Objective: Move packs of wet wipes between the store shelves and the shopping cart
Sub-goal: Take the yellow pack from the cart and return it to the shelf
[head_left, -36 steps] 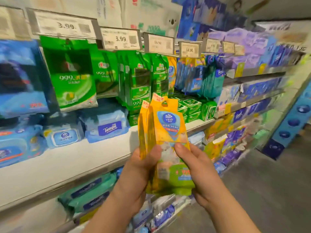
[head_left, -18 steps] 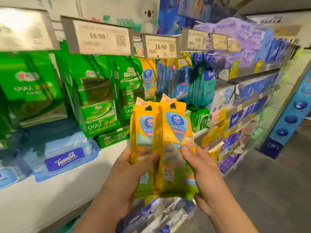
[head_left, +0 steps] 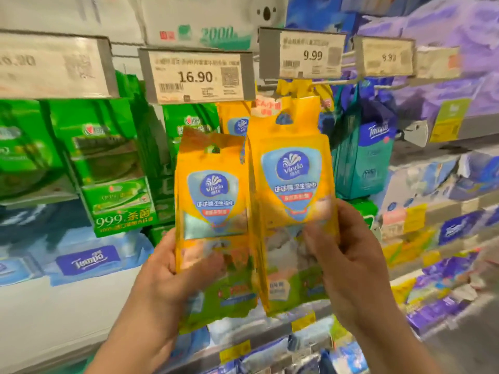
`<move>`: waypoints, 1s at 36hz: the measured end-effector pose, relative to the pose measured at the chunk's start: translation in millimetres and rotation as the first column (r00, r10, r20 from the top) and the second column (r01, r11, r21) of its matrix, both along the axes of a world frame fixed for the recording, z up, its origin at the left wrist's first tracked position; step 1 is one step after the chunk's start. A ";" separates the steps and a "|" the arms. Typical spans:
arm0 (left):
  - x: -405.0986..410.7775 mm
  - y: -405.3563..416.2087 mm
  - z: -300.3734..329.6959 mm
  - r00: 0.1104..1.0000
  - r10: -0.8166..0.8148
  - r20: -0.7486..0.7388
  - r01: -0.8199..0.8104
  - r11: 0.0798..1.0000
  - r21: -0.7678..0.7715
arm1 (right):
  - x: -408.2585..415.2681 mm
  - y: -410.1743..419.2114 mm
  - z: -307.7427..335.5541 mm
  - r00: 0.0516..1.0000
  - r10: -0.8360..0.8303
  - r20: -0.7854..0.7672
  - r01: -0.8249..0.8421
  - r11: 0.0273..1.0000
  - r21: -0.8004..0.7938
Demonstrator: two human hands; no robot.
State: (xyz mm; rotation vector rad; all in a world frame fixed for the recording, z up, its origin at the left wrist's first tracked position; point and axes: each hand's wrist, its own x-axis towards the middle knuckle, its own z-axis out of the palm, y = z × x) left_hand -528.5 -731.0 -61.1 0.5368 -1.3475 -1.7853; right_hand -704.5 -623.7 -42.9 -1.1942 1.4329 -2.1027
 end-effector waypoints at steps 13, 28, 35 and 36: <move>0.2 -11.5 15.8 0.989 0.138 0.058 -0.136 0.990 -0.034 | -33.4 -35.9 4.9 0.997 -0.057 -0.043 0.060 0.996 0.068; -11.6 -22.1 3.5 0.989 0.145 0.028 -0.144 0.989 -0.038 | -39.6 -66.1 -38.6 0.992 -0.062 0.114 0.022 0.947 0.321; -16.6 -24.0 3.3 0.987 0.164 -0.001 -0.164 0.987 -0.006 | -33.1 -108.2 -30.4 0.945 -0.046 0.325 -0.047 0.960 0.275; -17.1 -24.2 3.4 0.986 0.164 -0.002 -0.164 0.986 -0.009 | -34.2 -117.2 -28.9 0.929 -0.060 0.364 -0.051 0.956 0.288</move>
